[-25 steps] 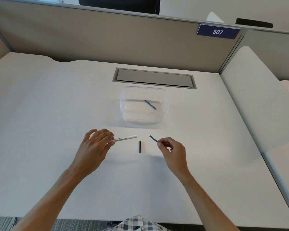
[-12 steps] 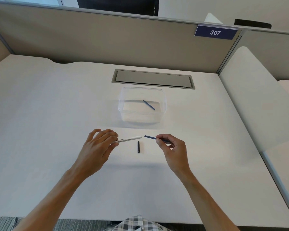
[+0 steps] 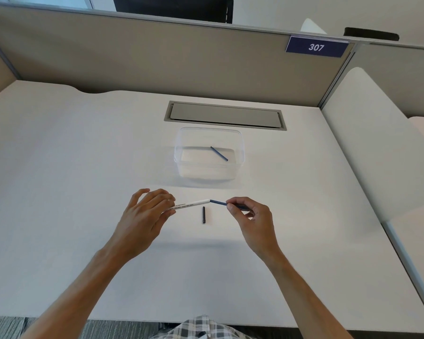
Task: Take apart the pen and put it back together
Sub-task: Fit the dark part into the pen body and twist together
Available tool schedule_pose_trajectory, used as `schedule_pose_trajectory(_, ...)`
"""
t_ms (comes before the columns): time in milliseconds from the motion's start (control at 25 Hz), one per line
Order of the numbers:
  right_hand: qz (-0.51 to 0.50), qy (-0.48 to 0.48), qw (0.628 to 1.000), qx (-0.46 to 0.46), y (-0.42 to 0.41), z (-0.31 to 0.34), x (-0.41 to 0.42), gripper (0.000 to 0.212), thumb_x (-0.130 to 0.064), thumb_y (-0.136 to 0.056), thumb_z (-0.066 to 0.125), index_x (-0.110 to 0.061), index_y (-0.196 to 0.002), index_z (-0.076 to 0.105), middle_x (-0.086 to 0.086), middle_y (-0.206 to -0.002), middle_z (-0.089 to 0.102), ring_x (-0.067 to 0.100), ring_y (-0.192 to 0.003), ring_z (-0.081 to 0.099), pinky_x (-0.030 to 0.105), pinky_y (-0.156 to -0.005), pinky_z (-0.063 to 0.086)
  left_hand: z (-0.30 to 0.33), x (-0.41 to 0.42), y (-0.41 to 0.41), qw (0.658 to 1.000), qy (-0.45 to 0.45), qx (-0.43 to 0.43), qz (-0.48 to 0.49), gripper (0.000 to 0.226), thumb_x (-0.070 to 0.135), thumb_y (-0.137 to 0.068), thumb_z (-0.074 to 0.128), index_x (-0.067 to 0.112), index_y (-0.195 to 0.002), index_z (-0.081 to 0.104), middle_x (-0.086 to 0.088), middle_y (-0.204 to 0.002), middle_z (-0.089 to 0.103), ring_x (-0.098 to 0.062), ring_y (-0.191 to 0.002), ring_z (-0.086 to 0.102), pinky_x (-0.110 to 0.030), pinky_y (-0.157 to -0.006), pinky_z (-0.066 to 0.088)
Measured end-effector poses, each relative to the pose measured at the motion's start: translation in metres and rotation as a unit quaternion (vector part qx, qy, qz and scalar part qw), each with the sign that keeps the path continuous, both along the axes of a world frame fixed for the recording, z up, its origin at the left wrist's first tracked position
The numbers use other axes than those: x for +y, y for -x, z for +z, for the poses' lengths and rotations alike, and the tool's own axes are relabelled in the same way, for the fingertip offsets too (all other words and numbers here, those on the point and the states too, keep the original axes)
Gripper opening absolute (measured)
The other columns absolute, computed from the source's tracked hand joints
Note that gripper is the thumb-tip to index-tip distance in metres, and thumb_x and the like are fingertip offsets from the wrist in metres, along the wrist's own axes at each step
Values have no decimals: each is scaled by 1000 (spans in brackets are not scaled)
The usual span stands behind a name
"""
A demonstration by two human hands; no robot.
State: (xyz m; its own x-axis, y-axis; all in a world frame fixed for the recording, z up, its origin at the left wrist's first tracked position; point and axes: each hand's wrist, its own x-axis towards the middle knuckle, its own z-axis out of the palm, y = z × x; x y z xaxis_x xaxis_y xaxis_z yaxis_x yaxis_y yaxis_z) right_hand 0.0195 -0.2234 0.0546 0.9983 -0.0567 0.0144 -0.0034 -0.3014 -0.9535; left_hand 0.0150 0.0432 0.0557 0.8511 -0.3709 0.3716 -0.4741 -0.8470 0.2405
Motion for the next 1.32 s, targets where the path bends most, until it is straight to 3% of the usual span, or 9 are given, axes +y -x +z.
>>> schedule_pose_trajectory(200, 40, 11, 999, 16, 1, 2, -2, 12, -22, -91, 69, -30, -85, 74, -22, -91, 75, 0, -89, 66, 28, -74, 43, 2, -2, -1, 1000, -9, -1, -9, 31, 34, -97, 40, 18, -98, 66, 9, -107, 69, -14, -112, 59, -34, -104, 32)
schedule_pose_trajectory(520, -9, -9, 1000, -7, -1, 5, -3, 15, -18, -92, 68, -30, -84, 73, -22, -86, 74, -1, -83, 65, 26, -69, 43, 3, -1, -2, 1000, -16, 5, -6, 31, 33, -97, 40, 17, -98, 66, 8, -103, 69, -18, -114, 60, -37, -103, 33)
schedule_pose_trajectory(840, 32, -15, 999, 7, 1, 4, -1, 14, -18, -92, 69, -29, -86, 74, -18, -92, 74, 2, -87, 66, 18, -68, 43, 4, -6, -2, 1000, -19, 13, -15, 33, 34, -97, 38, 17, -98, 66, 9, -102, 69, -18, -115, 60, -39, -104, 35)
schedule_pose_trajectory(1080, 19, -113, 993, 26, 0, 4, 4, 28, -2, -97, 55, -21, -105, 73, 0, -93, 70, 9, -83, 62, 21, -72, 45, 5, -9, -2, 1000, -15, 16, -13, 35, 35, -97, 37, 16, -97, 67, 8, -102, 70, -18, -115, 60, -39, -104, 35)
schedule_pose_trajectory(1200, -33, -163, 986, 17, 1, 5, 7, 20, -5, -92, 66, -20, -106, 67, -2, -85, 76, 11, -81, 68, 25, -75, 50, 4, -15, -3, 999, -13, 16, -25, 34, 35, -98, 38, 17, -98, 66, 9, -101, 69, -17, -115, 59, -37, -104, 34)
schedule_pose_trajectory(1320, -65, -189, 980, 17, 3, 3, 13, 16, -12, -85, 77, -17, -95, 65, 0, -84, 80, 9, -77, 70, 19, -67, 48, 3, -21, -4, 999, -10, 17, -33, 33, 34, -98, 38, 18, -99, 66, 10, -100, 68, -16, -115, 58, -35, -104, 33)
